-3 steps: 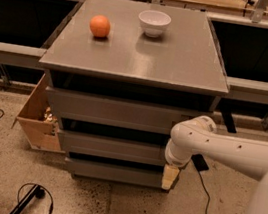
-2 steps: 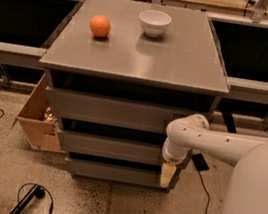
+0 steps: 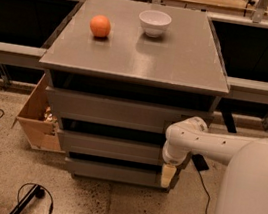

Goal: Open middle drawer

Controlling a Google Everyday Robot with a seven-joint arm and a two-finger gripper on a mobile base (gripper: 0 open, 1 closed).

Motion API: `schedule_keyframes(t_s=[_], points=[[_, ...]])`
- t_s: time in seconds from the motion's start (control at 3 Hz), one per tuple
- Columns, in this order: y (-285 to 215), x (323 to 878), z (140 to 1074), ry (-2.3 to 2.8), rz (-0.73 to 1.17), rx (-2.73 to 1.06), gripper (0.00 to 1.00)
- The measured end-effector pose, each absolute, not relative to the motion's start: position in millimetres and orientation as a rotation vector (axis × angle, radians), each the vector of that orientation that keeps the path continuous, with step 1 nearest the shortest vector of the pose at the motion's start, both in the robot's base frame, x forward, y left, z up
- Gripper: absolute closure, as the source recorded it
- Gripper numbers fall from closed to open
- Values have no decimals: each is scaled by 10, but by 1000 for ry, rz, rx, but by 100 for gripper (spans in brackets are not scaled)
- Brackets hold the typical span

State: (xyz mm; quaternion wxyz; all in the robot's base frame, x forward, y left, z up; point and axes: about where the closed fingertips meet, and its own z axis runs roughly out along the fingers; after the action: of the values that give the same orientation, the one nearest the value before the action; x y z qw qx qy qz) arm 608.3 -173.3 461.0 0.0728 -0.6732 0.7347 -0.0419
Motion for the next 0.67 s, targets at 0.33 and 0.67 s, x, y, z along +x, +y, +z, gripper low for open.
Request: schedule_keyframes(t_s=[0.33, 0.67], points=[[-1757, 6145, 4514, 2191, -147, -2027, 0], [-1786, 6256, 4378, 2178, -156, -2044, 0]])
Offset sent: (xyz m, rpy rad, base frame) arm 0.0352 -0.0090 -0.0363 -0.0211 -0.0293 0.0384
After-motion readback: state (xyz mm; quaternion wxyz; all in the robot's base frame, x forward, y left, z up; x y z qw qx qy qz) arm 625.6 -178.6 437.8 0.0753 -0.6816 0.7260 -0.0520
